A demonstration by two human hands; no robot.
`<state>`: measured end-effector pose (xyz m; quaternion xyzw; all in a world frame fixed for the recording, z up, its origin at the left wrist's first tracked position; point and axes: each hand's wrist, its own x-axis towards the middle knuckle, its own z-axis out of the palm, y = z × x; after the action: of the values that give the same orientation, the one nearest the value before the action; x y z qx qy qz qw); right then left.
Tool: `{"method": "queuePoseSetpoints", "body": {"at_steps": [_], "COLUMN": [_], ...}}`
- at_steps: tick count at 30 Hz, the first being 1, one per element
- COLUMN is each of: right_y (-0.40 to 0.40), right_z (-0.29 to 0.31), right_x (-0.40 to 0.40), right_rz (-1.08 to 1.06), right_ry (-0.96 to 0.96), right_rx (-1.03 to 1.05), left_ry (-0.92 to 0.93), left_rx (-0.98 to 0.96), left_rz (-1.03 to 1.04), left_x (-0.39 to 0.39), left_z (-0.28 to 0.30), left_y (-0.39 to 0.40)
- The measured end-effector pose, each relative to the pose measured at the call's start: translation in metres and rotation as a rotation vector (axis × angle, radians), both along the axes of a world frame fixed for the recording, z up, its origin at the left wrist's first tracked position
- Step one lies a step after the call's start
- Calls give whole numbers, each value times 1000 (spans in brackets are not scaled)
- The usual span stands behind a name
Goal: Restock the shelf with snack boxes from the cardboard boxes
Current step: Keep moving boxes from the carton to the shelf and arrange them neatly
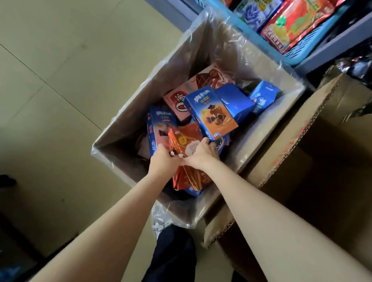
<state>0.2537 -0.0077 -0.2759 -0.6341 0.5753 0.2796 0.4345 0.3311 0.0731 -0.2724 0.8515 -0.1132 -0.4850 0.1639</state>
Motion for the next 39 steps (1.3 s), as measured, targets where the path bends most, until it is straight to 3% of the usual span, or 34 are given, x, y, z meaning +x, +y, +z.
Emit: {"method": "queuePoseSetpoints", "body": {"at_steps": [3,6,12,17,22,30,34,39], "right_y": [-14,-40,-84,-144,-202,-221,-202,-178], "right_z": [30,73,167,289,471,724,817,895], "right_x": [-5,-16,-48,-105,-199,-298,-329,-367], "right_rz": [-96,-216,63,-318,-330,-239,-194,-232], "right_ry": [-54,-122,-246,-558,-707,-881,-984,-1134], "right_rx": [103,65,-232,-126,-183,-259,-396,-570], "left_ry": [137,164,491,450,608,540,500,425], "left_rx": [-50,-147,-438,-630,-786,-885,-995,-1107], "left_rz": [227,355,441,364,108,-296,-607,-786], "left_x": [6,8,-27,-58,-112,-157,-180,-212], "left_z": [16,47,152,276,438,694,810,907], "left_y": [-8,-21,-81,-133,-178,-220,-213,-204]}}
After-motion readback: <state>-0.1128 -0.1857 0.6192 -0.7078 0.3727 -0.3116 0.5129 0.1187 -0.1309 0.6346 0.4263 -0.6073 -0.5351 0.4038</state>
